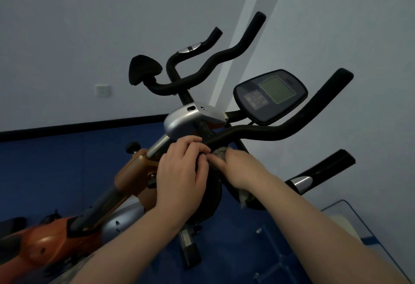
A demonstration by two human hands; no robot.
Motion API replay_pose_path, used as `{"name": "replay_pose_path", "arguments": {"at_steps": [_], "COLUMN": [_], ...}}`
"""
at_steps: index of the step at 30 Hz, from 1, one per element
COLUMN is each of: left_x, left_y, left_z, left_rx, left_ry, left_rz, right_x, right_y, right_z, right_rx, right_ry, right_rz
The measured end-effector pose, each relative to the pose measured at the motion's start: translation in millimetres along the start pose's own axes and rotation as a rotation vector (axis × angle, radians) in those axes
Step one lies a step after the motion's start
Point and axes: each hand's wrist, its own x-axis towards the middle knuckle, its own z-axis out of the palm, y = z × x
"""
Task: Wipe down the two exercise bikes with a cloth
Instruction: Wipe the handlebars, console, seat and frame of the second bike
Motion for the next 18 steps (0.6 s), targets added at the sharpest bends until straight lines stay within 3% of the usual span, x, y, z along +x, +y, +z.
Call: {"name": "replay_pose_path", "arguments": {"at_steps": [4,7,11,14,18], "left_x": [0.2,0.3,-0.4,0.6,1.2], "left_y": [0.9,1.3,-0.4,0.6,-0.1], "left_z": [-1.6,-1.1,-0.7,-1.0,-0.8], "left_rx": [-0.004,-0.002,0.003,0.004,0.015], "left_ry": [-0.002,-0.015,-0.005,-0.007,-0.018], "left_rz": [-0.002,0.006,0.008,0.019,0.023], "right_x": [-14.0,-15.4,-2.4,-21.5,-56.8], "right_y": [4.6,9.8,-1.8,4.3,23.6], "right_z": [13.8,8.7,-0.6,7.3,8.0], "right_rx": [-0.001,-0.122,-0.044,-0.062,-0.251], "right_ry": [0.064,0.009,-0.041,0.065,0.079], "right_rz": [-0.016,-0.045,0.004,-0.070,-0.190]}}
